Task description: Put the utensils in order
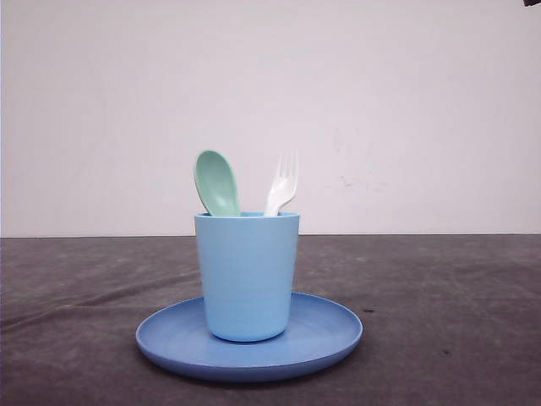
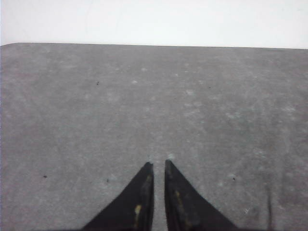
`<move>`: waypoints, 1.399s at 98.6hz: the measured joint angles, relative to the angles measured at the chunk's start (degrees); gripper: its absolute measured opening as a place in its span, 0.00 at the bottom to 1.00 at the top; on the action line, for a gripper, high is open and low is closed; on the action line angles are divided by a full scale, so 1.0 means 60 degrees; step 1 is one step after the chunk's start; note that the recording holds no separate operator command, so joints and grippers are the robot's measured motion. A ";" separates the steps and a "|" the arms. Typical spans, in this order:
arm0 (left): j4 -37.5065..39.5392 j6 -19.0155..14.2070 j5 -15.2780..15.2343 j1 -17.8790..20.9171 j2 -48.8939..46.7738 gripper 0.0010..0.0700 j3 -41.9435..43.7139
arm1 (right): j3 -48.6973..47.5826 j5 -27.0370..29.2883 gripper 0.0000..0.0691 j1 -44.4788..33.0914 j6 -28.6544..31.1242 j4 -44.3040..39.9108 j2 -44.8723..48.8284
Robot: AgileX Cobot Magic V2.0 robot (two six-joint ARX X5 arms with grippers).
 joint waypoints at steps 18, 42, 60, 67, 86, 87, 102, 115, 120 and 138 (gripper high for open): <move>0.0000 0.0000 0.0000 0.0000 0.0000 0.01 0.0000 | -0.1789 -0.0018 0.01 0.0011 -0.0117 -0.0324 -0.1902; 0.0000 0.0000 0.0000 0.0000 0.0000 0.01 0.0000 | -0.5490 0.0004 0.01 0.0000 -0.0135 -0.0452 -0.5297; 0.0000 0.0000 0.0000 0.0000 0.0000 0.01 0.0000 | -0.7752 0.0463 0.01 -0.0004 -0.0146 -0.0470 -0.7759; 0.0000 0.0000 0.0000 0.0000 0.0000 0.01 0.0000 | -0.8284 0.0474 0.01 -0.0015 -0.0153 -0.0525 -0.8444; 0.0000 0.0000 0.0000 0.0000 0.0000 0.01 0.0000 | -0.8674 0.0419 0.01 -0.0055 -0.0157 -0.0109 -0.8983; 0.0000 0.0000 0.0000 0.0000 0.0004 0.01 0.0000 | -0.8681 0.0415 0.01 -0.0055 -0.0160 -0.0109 -0.8983; 0.0000 0.0000 0.0000 0.0000 0.0004 0.01 0.0000 | -0.8688 0.0448 0.01 -0.0055 -0.0160 -0.0076 -0.8965; 0.0000 0.0000 0.0000 0.0000 0.0004 0.01 0.0000 | -0.8714 0.0455 0.01 -0.0055 -0.0160 0.0069 -0.8965; 0.0000 0.0000 0.0000 0.0000 0.0004 0.01 0.0000 | -0.8714 0.0452 0.01 -0.0055 -0.0160 0.0073 -0.8965; 0.0000 0.0000 0.0000 0.0000 0.0004 0.01 0.0000 | -0.8714 0.0452 0.01 -0.0055 -0.0160 0.0069 -0.8965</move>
